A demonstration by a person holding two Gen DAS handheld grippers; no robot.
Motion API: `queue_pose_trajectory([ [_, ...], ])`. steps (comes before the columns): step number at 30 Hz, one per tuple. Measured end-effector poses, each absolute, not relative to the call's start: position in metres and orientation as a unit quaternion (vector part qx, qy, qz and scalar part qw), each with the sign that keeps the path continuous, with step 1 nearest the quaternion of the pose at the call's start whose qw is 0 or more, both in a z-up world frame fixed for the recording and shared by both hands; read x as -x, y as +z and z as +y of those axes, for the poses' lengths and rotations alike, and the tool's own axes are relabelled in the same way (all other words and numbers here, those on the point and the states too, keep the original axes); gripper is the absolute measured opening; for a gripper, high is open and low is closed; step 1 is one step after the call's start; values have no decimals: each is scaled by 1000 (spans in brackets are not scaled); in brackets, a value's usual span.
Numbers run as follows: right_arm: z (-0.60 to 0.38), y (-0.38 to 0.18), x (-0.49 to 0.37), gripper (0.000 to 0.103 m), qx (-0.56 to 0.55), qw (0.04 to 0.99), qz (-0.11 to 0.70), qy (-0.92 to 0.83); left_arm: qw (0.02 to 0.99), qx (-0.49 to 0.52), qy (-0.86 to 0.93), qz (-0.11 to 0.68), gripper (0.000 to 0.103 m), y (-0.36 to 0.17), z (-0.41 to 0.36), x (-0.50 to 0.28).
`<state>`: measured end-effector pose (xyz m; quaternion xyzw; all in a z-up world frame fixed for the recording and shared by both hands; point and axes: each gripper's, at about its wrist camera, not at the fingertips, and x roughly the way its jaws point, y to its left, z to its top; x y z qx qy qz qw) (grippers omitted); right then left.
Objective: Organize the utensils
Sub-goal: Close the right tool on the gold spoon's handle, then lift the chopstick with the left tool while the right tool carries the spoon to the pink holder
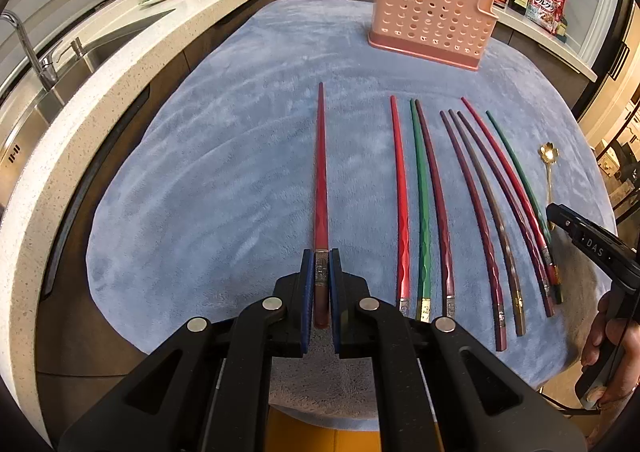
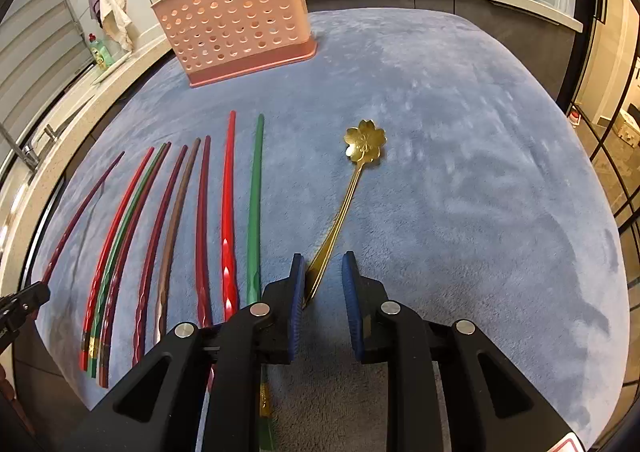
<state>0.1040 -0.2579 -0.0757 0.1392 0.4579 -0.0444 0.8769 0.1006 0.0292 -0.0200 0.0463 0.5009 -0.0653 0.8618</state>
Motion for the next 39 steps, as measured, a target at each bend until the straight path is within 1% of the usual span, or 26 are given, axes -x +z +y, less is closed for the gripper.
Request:
queue_pose_trajectory([
  [3,-256,-76,-100,17,-137,878,457,-43,860,-46,-66,504,7,-23,28,-100],
  [7,-252,-75,-93,8,-129,879,458,-35,859,-46,-66,506,7,-26,28,-101],
  [15,-246,-73,-76,5,-113,881,458,-35,862,-44,-65,501,7,-24,32,-97],
  [17,-246,-69,-70,1,-108,883,455,-39,863,-44,-66,500,7,-23,33,-96],
  [26,-263,-37,-57,1,-118,894,428,-54,876,-35,-71,477,7,2,36,-90],
  [32,-275,-4,-57,1,-124,905,403,-61,894,-20,-72,442,7,40,43,-94],
  [39,-285,17,-66,1,-139,911,384,-61,912,-11,-68,403,7,76,44,-109],
])
